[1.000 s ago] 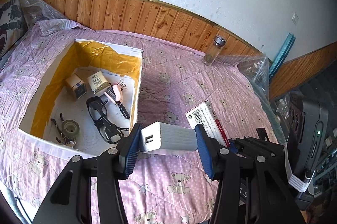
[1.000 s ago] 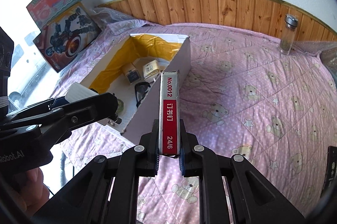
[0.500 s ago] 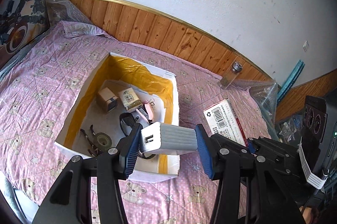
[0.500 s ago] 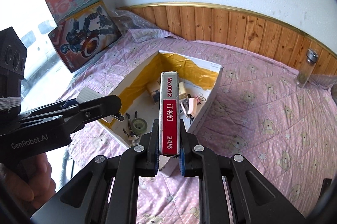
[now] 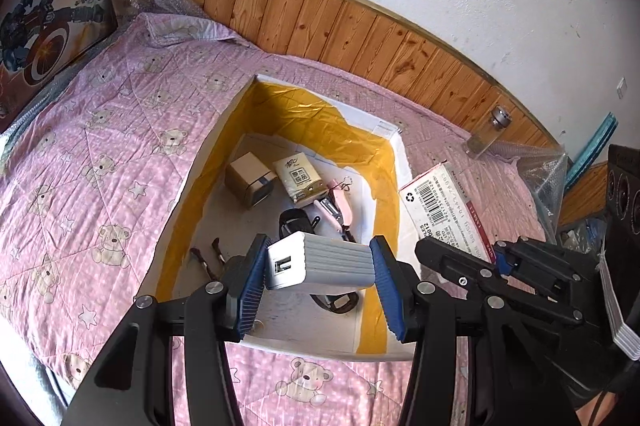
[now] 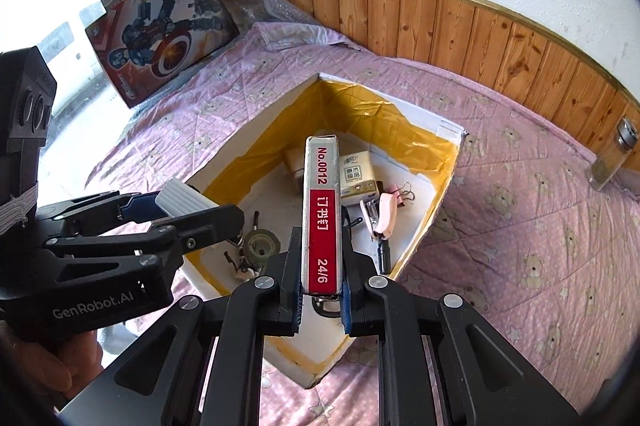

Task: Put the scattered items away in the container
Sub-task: 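Carry the charger in the left tool and the staple box in the right tool over the box, then open the left tool to drop the charger while the right tool drops the staple box into the box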

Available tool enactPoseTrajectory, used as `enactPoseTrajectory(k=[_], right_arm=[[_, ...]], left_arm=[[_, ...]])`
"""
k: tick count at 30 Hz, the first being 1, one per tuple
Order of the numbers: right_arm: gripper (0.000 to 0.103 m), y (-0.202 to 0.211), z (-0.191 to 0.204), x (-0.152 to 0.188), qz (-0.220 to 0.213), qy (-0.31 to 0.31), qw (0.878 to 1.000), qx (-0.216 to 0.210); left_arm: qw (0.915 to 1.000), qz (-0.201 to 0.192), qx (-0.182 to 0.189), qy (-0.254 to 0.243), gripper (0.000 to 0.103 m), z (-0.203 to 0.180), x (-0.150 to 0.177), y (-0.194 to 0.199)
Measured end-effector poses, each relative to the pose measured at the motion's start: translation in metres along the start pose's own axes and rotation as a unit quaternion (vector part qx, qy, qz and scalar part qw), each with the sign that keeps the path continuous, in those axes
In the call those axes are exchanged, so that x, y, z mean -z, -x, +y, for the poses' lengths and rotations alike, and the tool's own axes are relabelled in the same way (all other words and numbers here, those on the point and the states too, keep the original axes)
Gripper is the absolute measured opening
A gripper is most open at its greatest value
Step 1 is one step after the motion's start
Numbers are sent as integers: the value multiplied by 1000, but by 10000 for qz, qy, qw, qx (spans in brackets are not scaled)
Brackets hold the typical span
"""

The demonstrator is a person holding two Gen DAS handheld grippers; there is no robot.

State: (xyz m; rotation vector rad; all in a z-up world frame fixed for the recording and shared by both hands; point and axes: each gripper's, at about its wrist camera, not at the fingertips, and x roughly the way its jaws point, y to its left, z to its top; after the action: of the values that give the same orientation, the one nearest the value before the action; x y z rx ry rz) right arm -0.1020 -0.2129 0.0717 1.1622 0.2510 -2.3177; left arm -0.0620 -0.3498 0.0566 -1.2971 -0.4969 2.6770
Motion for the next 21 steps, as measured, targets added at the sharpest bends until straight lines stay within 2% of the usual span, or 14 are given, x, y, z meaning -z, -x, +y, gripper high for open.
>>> enactPoseTrajectory(k=[8, 21], right_arm=[[16, -44, -8, -17, 394, 137, 9991, 32], [17, -90, -20, -33, 830, 342, 9958, 207]], left_arm=[[9980, 490, -390, -40, 52, 9, -5, -42], [9954, 826, -476, 14, 52, 19, -11, -73]])
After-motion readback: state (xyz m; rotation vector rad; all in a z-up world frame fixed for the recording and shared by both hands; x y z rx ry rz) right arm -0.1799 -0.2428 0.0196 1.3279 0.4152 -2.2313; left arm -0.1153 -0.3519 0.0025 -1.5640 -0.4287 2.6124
